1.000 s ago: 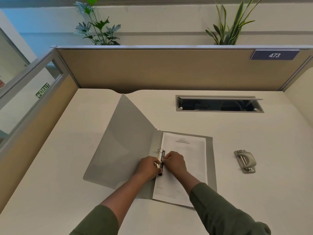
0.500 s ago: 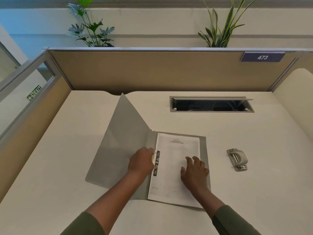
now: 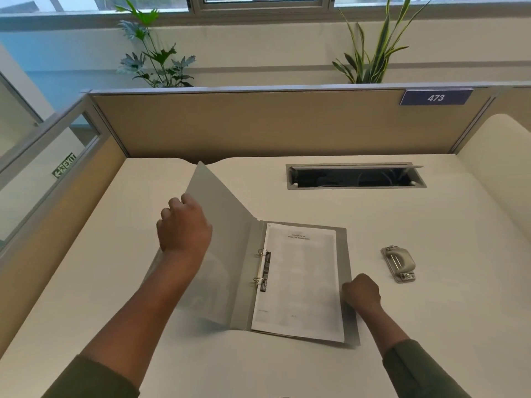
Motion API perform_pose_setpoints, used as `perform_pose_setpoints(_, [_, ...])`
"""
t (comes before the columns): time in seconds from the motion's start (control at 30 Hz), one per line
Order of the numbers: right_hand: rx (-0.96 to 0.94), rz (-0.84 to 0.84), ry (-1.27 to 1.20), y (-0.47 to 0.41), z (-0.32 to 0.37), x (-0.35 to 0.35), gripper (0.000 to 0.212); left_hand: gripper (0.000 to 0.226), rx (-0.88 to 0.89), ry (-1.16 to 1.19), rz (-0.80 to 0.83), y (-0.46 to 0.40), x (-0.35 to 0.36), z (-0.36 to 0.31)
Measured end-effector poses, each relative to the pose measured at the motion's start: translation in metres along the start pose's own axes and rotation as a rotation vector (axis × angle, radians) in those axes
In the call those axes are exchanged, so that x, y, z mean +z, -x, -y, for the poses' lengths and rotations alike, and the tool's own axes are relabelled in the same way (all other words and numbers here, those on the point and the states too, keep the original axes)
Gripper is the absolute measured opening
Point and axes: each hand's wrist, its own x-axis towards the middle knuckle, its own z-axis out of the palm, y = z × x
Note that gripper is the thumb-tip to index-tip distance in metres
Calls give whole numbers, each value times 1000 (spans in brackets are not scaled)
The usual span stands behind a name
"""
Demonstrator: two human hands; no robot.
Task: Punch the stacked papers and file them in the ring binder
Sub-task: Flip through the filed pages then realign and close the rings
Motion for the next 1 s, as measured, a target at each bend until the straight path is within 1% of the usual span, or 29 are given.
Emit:
perform_pose_setpoints(0.03, [-3, 7, -4, -3, 0, -3, 14, 23, 9, 49, -11, -1, -4, 2])
perform_pose_setpoints(0.07, [-1, 18, 3, -7, -2, -4, 12, 19, 15, 96, -20, -2, -8, 4])
perform_pose_setpoints(0.1, [-8, 29, 9, -10, -2, -6, 15, 17, 19, 143, -23, -3, -11, 5])
perform_pose_setpoints(0.13, [-23, 34, 7, -15, -3, -6, 20, 17, 27, 189, -15, -3, -13, 5])
perform_pose_setpoints(0.2, [-49, 44, -19, -20, -3, -7, 23, 22, 55, 270, 2, -2, -17, 1])
perform_pose_setpoints(0.27, [-86, 38, -53, -24, -1, -9, 23, 28, 62, 333, 23, -5, -20, -9])
perform_pose_setpoints(0.37, [-129, 28, -105, -27, 6, -15, 23, 29, 56, 442, 91, -12, -22, -28])
perform_pose_setpoints(0.43, [-140, 68, -111, -30, 10, -18, 19, 29, 55, 501, 161, -13, -18, -43])
perform_pose_setpoints(0.53, [-118, 81, -135, -40, 17, -22, 14, 35, 73, 511, 288, -7, -8, -72])
perform_pose_setpoints(0.6, [-85, 109, -174, -44, 21, -27, 16, 46, 75, 507, 394, -2, 2, -93])
perform_pose_setpoints(0.67, [-36, 169, -248, -42, 26, -31, 19, 51, 67, 486, 478, 3, 12, -111])
perform_pose_setpoints(0.77, [49, 196, -384, -44, 30, -34, 7, 58, 37, 577, 558, 10, 31, -124])
perform_pose_setpoints(0.8, [59, 206, -423, -43, 31, -34, 8, 56, 16, 602, 587, 13, 39, -122])
perform_pose_setpoints(0.87, [42, 253, -492, -44, 31, -35, 18, 52, -13, 560, 626, 15, 57, -114])
perform_pose_setpoints(1.0, [32, 362, -626, -45, 28, -38, 38, 54, -103, 418, 670, 22, 91, -84])
